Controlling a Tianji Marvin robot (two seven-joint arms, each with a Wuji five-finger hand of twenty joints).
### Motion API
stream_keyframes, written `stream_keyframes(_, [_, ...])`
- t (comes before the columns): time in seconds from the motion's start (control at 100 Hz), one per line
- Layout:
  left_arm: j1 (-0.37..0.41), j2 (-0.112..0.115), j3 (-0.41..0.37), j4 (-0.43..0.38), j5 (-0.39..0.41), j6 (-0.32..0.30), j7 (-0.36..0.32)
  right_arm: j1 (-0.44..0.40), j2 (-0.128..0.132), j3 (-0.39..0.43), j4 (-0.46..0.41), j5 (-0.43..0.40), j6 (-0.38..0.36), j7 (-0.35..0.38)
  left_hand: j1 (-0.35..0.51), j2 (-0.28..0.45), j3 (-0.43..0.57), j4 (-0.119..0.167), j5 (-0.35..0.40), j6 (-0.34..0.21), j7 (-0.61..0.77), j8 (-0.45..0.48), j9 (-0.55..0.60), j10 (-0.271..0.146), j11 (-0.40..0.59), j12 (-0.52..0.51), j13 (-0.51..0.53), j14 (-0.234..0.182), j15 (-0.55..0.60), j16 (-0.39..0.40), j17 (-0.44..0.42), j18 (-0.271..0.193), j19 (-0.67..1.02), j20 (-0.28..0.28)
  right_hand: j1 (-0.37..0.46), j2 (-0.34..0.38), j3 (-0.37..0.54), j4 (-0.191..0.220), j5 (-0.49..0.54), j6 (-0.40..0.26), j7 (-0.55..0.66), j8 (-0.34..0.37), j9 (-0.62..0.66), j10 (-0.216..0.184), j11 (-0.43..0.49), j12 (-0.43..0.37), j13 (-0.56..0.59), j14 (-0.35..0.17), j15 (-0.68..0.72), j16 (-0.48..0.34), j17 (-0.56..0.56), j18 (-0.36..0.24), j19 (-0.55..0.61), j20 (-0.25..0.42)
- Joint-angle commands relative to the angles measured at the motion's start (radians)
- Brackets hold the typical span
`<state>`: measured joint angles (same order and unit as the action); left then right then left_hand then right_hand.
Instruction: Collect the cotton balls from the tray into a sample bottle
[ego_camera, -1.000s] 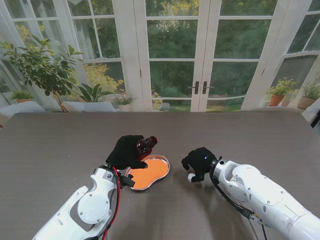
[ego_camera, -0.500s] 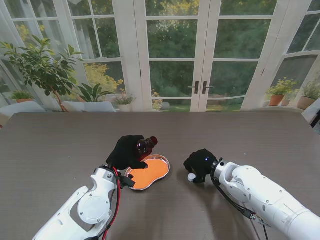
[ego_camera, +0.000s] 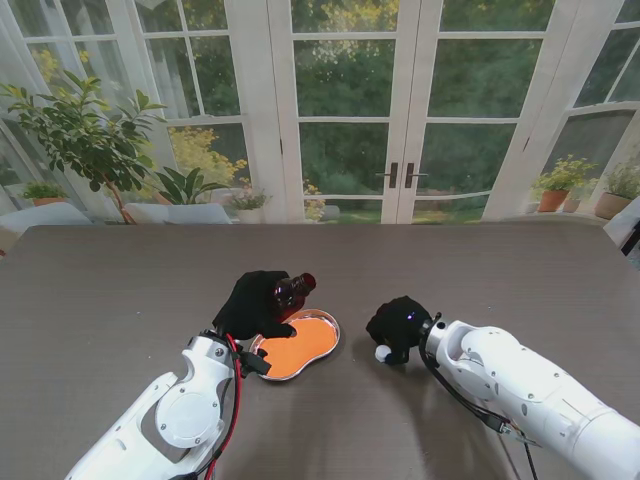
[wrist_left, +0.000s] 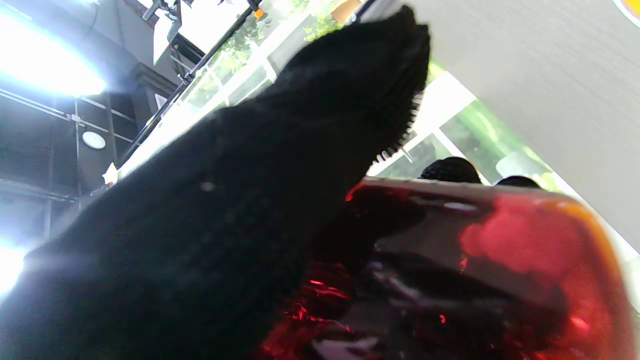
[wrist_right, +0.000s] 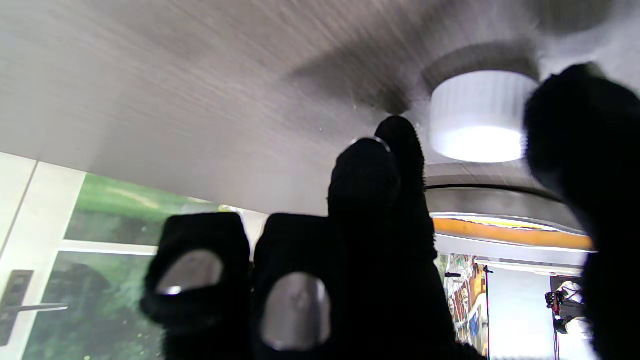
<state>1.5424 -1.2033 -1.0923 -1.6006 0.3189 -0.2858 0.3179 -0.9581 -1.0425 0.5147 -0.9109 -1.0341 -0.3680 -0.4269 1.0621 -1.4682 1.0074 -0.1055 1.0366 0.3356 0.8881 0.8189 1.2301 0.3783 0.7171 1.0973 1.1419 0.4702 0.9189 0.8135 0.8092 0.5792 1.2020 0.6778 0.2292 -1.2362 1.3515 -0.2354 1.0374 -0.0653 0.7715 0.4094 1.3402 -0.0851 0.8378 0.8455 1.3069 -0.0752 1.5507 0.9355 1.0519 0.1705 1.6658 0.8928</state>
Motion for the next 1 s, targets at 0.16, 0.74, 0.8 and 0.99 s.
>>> stream_keyframes(0.16, [0.003,-0.003,-0.002,-0.005,-0.001,0.001,-0.018,0.004,0.001,-0.021,0.006,-0.011,-0.002,0.013,0.092,1.061,0.068,0.038,0.098,-0.068,0.299,0.056,0.085,0.03,0.104,0.045,0.116,0.053,0.455,0.061,0.094,0.034,0.584,0.06,0.01,-0.032,0.049,-0.014,0.03,0.038,-0.038,-0.017,0.093,0.012,-0.005,-0.005,0.013,-0.055,0.06,0.016,0.031,0.026,0.053,-0.004])
stream_keyframes(0.74, [0.007,-0.002,-0.006,-0.009,0.0,0.002,-0.018,0.017,0.0,-0.055,0.018,-0.008,-0.026,0.0,0.091,1.062,0.067,0.037,0.097,-0.071,0.298,0.056,0.085,0.031,0.103,0.045,0.116,0.053,0.455,0.062,0.094,0.034,0.584,0.06,0.043,0.03,0.053,-0.02,0.083,-0.006,-0.01,-0.018,0.103,0.007,0.009,-0.008,0.013,-0.056,0.073,0.022,0.024,0.035,0.054,0.004])
stream_keyframes(0.8, [0.008,-0.002,-0.007,-0.009,0.001,0.002,-0.018,0.017,-0.002,-0.054,0.022,-0.003,-0.028,0.0,0.091,1.062,0.067,0.038,0.097,-0.071,0.298,0.056,0.085,0.031,0.103,0.045,0.116,0.053,0.455,0.062,0.094,0.034,0.584,0.06,0.078,0.035,0.052,-0.141,0.076,-0.021,0.083,-0.18,0.103,0.009,0.028,-0.028,0.013,-0.052,0.075,0.023,0.025,0.038,0.054,0.004])
stream_keyframes(0.99, [0.009,-0.002,-0.008,-0.01,0.0,0.003,-0.019,0.017,-0.005,-0.057,0.028,0.004,-0.034,-0.001,0.091,1.062,0.067,0.038,0.097,-0.069,0.298,0.056,0.085,0.031,0.103,0.045,0.116,0.053,0.455,0.062,0.094,0.034,0.584,0.06,0.105,0.045,0.046,-0.194,0.07,-0.038,0.141,-0.25,0.105,0.009,0.044,-0.039,0.012,-0.037,0.079,0.023,0.025,0.039,0.054,0.005])
